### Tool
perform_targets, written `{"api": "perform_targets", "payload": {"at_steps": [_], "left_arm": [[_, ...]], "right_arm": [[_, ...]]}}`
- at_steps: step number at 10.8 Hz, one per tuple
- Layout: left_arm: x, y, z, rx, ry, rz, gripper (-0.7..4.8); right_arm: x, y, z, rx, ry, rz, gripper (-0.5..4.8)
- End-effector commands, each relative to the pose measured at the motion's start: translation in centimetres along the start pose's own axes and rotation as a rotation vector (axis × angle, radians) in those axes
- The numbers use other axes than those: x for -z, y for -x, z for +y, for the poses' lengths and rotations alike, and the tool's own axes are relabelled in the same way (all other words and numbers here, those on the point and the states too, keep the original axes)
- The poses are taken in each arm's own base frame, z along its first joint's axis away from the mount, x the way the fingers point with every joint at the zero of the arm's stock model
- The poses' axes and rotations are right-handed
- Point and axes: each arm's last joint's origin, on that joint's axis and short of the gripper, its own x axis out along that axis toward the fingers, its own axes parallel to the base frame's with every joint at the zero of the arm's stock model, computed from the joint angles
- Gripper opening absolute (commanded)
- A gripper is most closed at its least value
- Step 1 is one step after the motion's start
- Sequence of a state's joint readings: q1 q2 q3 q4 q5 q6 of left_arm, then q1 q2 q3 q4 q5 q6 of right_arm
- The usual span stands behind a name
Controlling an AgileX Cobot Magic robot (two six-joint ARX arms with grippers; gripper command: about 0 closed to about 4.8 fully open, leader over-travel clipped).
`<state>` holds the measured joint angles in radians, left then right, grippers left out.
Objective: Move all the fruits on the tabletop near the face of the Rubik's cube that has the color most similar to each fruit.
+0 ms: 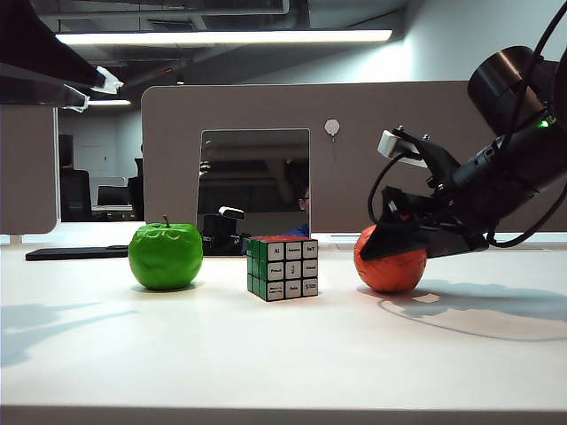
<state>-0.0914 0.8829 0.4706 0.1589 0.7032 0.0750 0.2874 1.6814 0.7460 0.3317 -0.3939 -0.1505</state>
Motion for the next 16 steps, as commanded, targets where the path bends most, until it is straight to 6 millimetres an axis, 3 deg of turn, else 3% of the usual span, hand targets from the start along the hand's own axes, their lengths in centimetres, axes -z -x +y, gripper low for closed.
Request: {"api": "perform_targets", "payload": {"at_steps": [1, 4, 7, 8, 10, 16], "left_arm": [[-0.2, 0.0, 0.0, -0.01, -0.009, -0.006, 2.46], [-0.2, 0.0, 0.0, -0.01, -0.009, -0.006, 2.46], [-0.2, 0.0, 0.0, -0.01, -0.009, -0.005, 2.46], [-0.1, 0.0, 0.0, -0.01, -0.009, -0.005, 2.46], [-0.1, 0.0, 0.0, -0.01, -0.009, -0.005, 2.46], [-0.1, 0.0, 0.0, -0.01, -0.009, -0.005, 2.46]], "right_arm": [[-0.5, 0.0, 0.0, -0.002, 0.011, -0.028, 3.36], [-0.9, 0.0, 0.0, -0.002, 0.005, -0.055, 3.36], [-3.0, -0.1, 0.0, -0.046, -0.001, -0.111, 3.36], [-5.0, -0.5, 1.3, -0.085, 0.041, -0.154, 3.37], [-6.5, -1.1, 3.6, -0.142, 0.087, -0.183, 3.37], [-6.5, -1.8, 6.3, -0.213, 0.116, -0.159, 3.37]]}}
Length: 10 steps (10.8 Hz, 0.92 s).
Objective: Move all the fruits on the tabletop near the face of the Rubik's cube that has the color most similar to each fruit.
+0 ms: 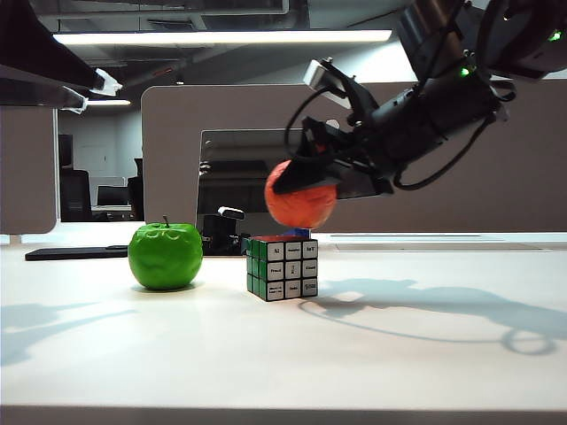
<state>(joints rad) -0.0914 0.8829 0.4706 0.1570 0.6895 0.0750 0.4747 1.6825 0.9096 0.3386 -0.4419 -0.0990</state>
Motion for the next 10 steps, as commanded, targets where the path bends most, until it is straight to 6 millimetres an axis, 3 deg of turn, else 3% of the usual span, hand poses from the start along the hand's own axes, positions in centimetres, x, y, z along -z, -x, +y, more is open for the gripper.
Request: {"api": "perform_targets", "payload": {"at_steps": [1, 4, 10], "left_arm": [[-0.2, 0.0, 0.0, 0.004, -0.009, -0.007, 2.46], [-0.2, 0.0, 0.0, 0.004, -0.009, -0.007, 2.46], [-0.1, 0.0, 0.0, 0.005, 0.003, 0.002, 2.46]], "right_arm": [[-0.5, -0.4, 1.2, -0.001, 0.034, -0.023, 3.37], [-0.6, -0.8, 1.6, 0.106, 0.079, -0.018, 3.37], [0.3, -2.3, 2.4, 0.094, 0.09, -0.011, 3.37]]}}
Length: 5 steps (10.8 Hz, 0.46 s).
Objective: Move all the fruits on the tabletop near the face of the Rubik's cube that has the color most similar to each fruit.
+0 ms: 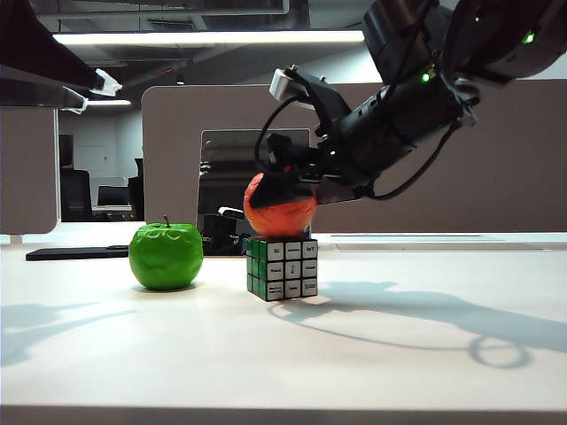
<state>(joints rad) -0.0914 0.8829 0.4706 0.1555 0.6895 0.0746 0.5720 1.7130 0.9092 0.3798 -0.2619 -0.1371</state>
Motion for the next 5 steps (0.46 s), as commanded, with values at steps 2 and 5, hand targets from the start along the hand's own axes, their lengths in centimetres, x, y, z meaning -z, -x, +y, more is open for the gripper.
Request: {"api": "perform_targets", "payload": {"at_steps": [2, 5], "left_arm": [[-0.07, 0.01, -0.04, 0.005, 0.001, 0.001, 2.46], [-0.07, 0.01, -0.04, 0.004, 0.001, 0.001, 2.46]], "right_arm": [[0.21, -0.6, -0.09, 0.014, 0.007, -0.018, 3.37], [0.22, -0.6, -0.08, 0.014, 0.007, -0.018, 3.91]]}}
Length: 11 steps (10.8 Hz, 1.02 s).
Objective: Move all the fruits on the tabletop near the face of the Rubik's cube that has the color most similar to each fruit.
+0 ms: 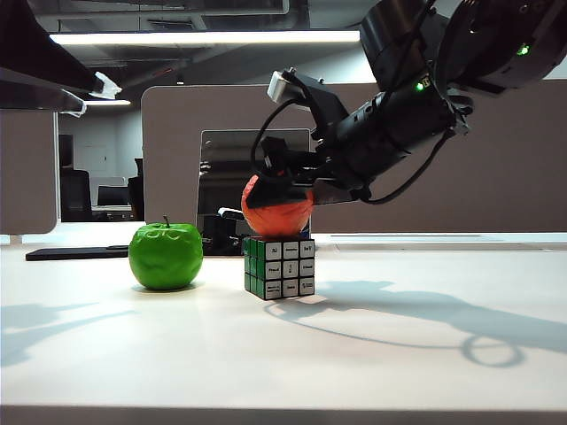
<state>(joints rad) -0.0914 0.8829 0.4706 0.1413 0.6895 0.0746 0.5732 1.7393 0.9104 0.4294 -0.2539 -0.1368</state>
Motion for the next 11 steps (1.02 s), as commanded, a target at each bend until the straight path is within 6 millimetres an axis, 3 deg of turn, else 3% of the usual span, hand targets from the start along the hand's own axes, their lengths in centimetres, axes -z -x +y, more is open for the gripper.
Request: {"api": "perform_targets", "payload": {"at_steps": [1, 11], "left_arm": [[-0.19, 0.0, -0.03, 0.004, -0.008, -0.009, 2.46], [-0.13, 0.01, -0.04, 0.004, -0.003, -0.004, 2.46]], "right_arm": [[-0.01, -0.04, 0.02, 0.004, 0.0, 0.004, 4.48], [-0.02, -0.03, 0.0, 0.011, -0.007, 0.005, 4.79]]}}
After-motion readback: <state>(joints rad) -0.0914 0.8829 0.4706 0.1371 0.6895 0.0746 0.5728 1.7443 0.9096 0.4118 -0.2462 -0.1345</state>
